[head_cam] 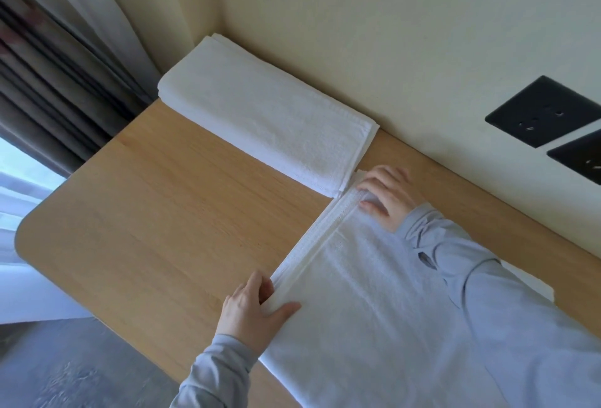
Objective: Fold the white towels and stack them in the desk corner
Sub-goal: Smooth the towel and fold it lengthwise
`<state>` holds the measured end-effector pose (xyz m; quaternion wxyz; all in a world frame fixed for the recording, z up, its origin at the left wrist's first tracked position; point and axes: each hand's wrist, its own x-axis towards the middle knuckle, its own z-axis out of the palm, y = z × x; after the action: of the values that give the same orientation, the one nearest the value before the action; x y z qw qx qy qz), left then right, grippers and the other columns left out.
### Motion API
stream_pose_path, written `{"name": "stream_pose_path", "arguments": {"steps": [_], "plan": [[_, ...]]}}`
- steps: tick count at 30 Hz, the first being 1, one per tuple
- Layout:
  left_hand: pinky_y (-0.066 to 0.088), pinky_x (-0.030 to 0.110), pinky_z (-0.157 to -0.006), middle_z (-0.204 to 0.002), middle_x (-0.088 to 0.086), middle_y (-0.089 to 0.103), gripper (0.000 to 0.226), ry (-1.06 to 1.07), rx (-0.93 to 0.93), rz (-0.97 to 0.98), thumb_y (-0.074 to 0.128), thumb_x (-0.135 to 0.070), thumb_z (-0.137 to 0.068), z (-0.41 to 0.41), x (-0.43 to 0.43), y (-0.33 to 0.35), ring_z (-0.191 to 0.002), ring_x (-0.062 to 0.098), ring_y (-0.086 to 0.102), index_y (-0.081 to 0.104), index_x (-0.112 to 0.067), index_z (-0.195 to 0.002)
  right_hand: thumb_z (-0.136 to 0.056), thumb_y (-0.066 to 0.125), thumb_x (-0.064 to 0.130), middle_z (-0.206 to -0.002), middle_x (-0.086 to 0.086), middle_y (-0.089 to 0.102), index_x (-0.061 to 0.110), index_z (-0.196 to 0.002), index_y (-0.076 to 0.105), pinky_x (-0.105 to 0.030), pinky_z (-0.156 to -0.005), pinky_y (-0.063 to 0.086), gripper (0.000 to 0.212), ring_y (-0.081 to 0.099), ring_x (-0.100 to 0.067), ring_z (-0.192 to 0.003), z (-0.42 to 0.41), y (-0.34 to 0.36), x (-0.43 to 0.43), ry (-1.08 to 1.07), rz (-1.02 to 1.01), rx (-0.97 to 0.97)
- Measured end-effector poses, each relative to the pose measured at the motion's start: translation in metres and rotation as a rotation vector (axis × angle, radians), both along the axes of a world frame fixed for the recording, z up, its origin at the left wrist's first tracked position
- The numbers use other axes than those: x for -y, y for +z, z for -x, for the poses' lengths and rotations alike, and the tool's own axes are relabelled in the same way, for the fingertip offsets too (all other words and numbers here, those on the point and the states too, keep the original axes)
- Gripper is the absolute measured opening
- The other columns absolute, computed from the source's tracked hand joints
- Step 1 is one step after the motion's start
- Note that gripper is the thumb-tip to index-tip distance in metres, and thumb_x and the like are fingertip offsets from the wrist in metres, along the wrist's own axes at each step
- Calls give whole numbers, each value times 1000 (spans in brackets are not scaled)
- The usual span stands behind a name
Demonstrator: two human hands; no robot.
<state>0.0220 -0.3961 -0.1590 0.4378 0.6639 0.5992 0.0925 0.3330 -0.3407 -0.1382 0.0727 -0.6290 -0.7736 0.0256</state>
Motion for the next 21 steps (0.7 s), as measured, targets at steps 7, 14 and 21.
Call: {"name": "stream_pose_path", "arguments": {"steps": [7, 14, 21], "plan": [[32, 14, -58, -62, -9, 46, 40, -66, -12, -64, 77, -40, -71, 16, 1, 0, -65, 11, 44, 44, -20, -60, -83, 64, 32, -85, 8, 48, 21, -79, 48, -28, -84, 24, 20, 45, -14, -92, -9, 10, -33, 96, 307, 125], [33, 19, -57, -62, -9, 42, 68, -192, -5, -160, 29, -67, -73, 25, -1, 0, -62, 8, 41, 55, -4, -74, -94, 47, 40, -50, 8, 36, 18, -87, 30, -25, -48, 34, 28, 37, -15, -44, -2, 15, -46, 33, 392, 222], [36, 29, -65, -60, -11, 43, 53, -217, -5, -178, 31, -61, -78, 23, -1, -4, -64, 19, 46, 54, -15, -68, -79, 67, 46, -91, -2, 50, 10, -96, 50, -26, -67, 35, 43, 50, -18, -83, 0, 6, -48, -167, 433, 11]]}}
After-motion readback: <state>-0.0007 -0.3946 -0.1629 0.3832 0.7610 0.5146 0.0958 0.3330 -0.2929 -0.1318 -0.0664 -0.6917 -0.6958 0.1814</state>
